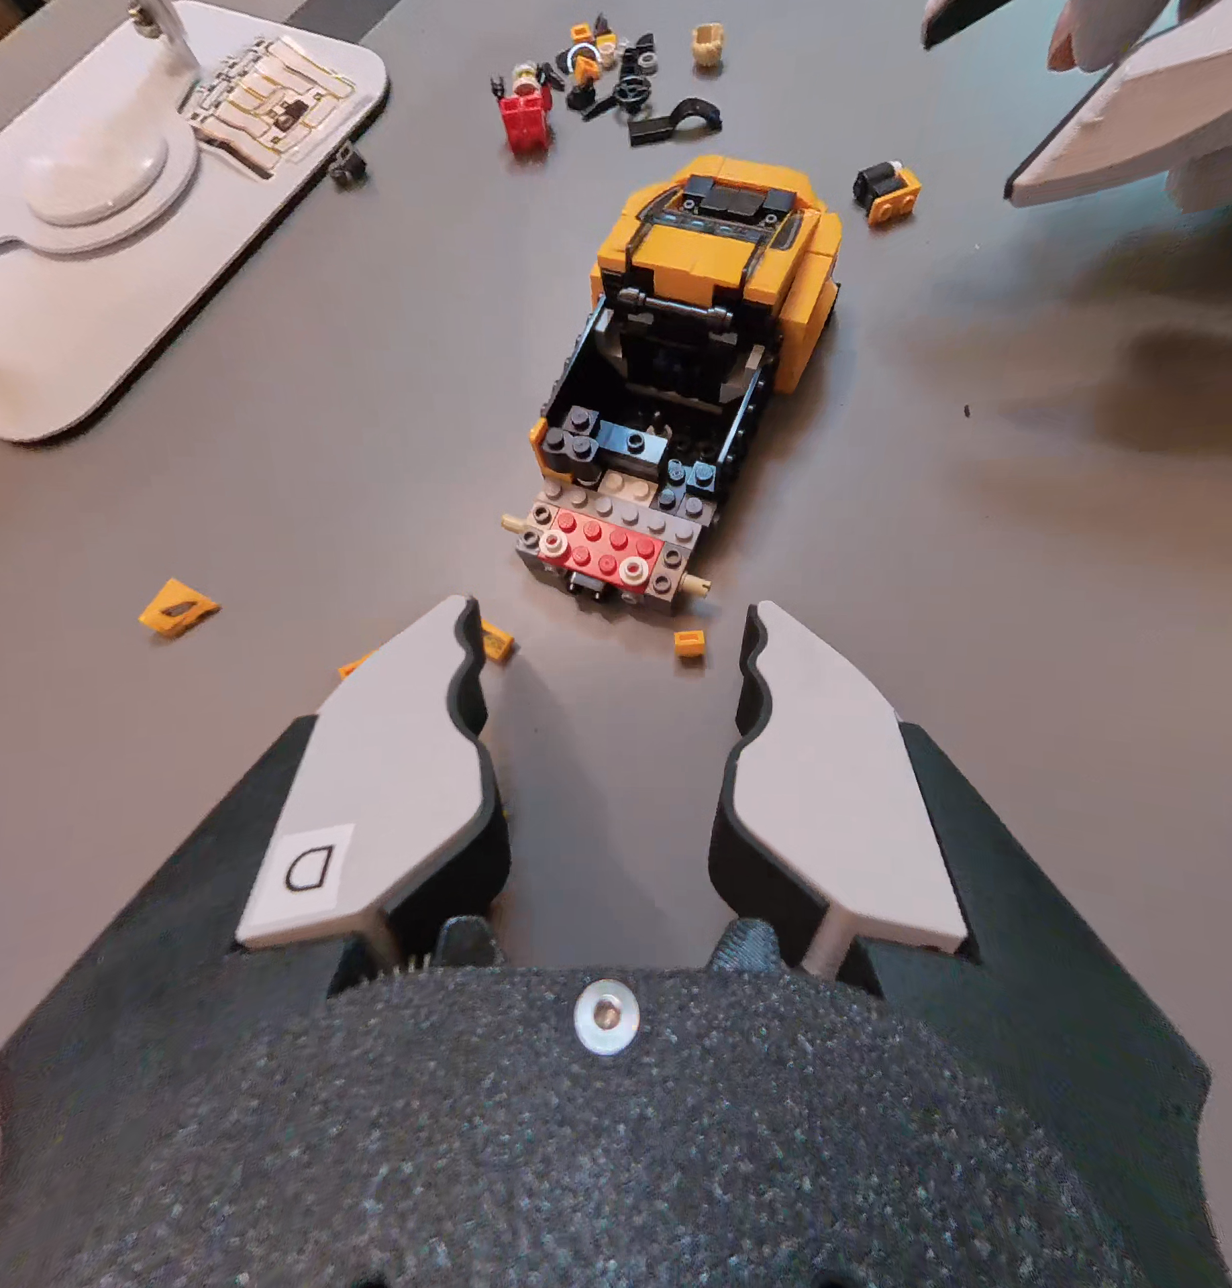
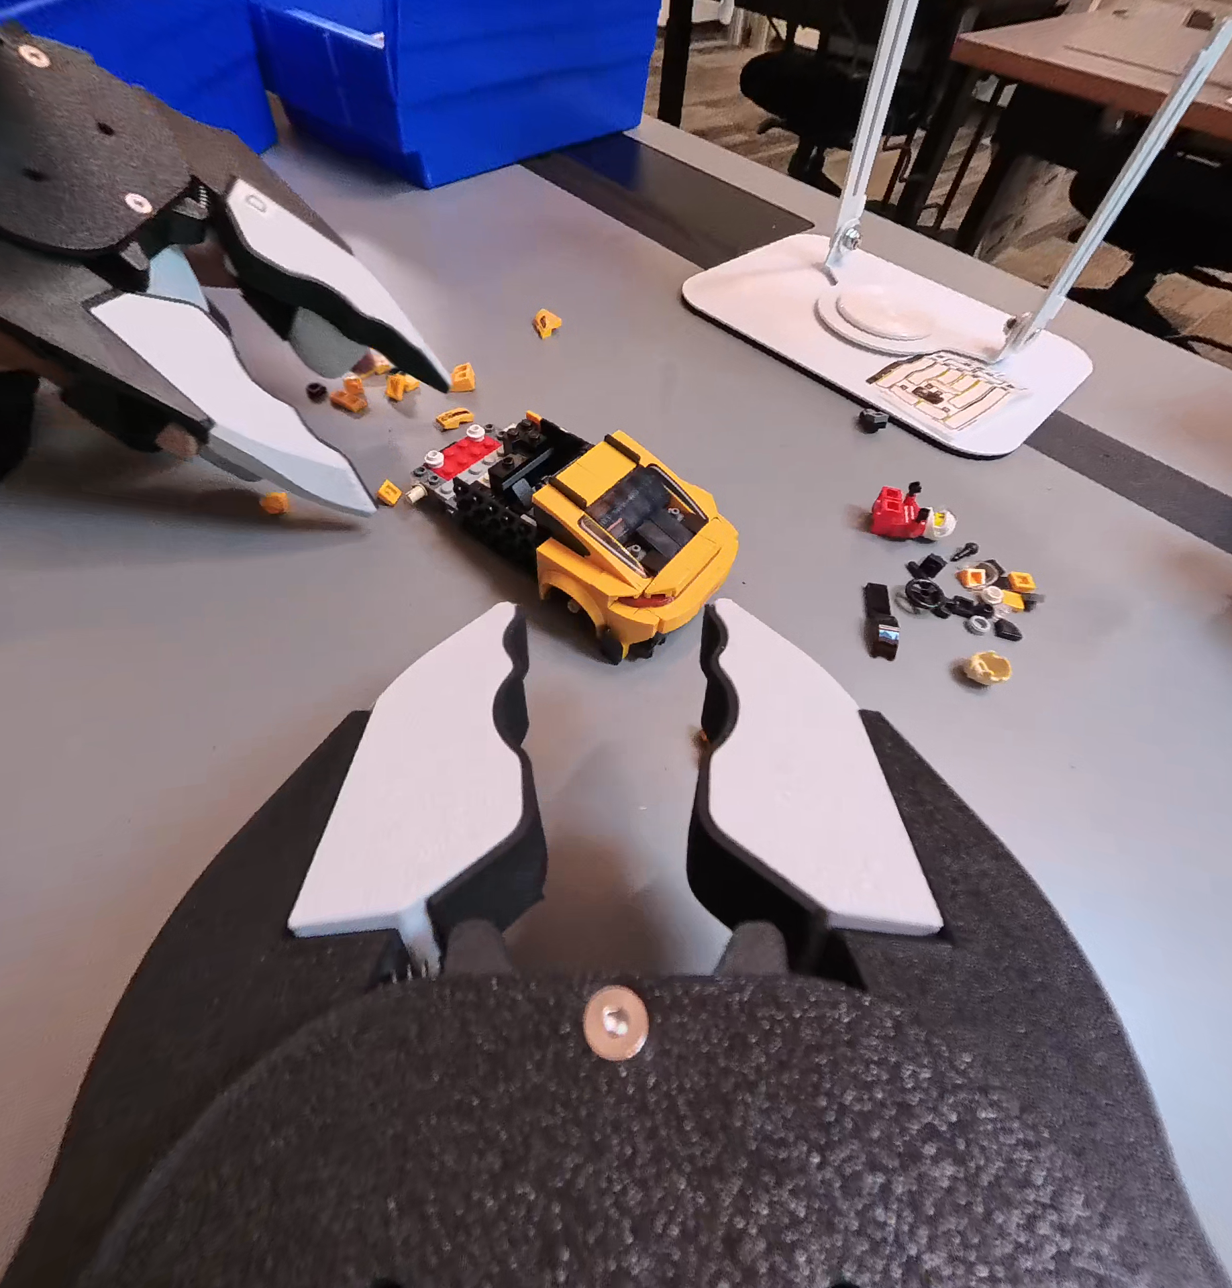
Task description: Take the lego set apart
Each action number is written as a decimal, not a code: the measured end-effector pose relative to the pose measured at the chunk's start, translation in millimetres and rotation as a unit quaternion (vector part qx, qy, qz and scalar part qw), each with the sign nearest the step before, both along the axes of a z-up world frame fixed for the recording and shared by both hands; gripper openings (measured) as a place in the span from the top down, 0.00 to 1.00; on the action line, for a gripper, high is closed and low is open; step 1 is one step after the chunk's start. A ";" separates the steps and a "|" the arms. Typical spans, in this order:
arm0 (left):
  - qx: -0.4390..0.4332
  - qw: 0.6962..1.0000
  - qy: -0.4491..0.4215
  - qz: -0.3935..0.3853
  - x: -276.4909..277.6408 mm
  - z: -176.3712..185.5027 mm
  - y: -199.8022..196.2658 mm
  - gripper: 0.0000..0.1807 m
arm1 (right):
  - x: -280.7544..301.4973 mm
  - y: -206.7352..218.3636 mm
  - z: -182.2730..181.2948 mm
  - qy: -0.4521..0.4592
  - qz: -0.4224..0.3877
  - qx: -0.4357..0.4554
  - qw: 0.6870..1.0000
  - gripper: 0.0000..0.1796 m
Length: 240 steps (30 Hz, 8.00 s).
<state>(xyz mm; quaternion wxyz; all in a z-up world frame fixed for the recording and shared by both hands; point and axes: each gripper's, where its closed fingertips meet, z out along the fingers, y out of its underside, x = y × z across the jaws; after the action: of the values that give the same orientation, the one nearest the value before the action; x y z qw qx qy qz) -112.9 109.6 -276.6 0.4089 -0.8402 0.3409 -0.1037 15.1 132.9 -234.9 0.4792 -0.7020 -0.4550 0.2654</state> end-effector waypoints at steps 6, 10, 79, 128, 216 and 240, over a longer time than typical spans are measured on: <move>-0.028 0.998 0.024 -0.057 10.2 -9.0 12.1 0.61 | -0.5 2.3 -3.5 0.003 -0.002 -0.013 1.000 0.73; -0.041 0.996 0.025 -0.079 15.2 -9.5 16.8 0.63 | 0.1 2.9 -4.1 0.010 -0.002 -0.026 1.000 0.73; -0.111 0.980 0.044 -0.160 -2.4 -4.2 -68.6 0.85 | -25.3 -47.6 -20.6 -0.094 0.127 -0.003 0.987 0.85; -0.118 0.989 0.084 0.023 -88.6 -11.7 -31.2 1.00 | -6.1 -11.5 -1.1 0.005 0.031 -0.050 0.998 0.90; -0.006 0.934 -0.266 -0.238 81.4 97.1 -77.3 0.89 | -50.5 -106.7 47.2 0.068 0.289 -0.035 0.954 0.96; -0.194 0.875 -0.422 -0.134 84.7 85.4 -61.7 0.97 | -49.9 -84.4 38.1 -0.018 0.206 0.145 0.968 0.94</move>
<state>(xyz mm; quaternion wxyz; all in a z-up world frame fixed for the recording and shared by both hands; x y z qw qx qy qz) -28.3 47.9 -191.2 0.3251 -0.7254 0.2183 -0.5661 -34.8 48.5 -196.7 0.5024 -0.5213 -0.6317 0.2770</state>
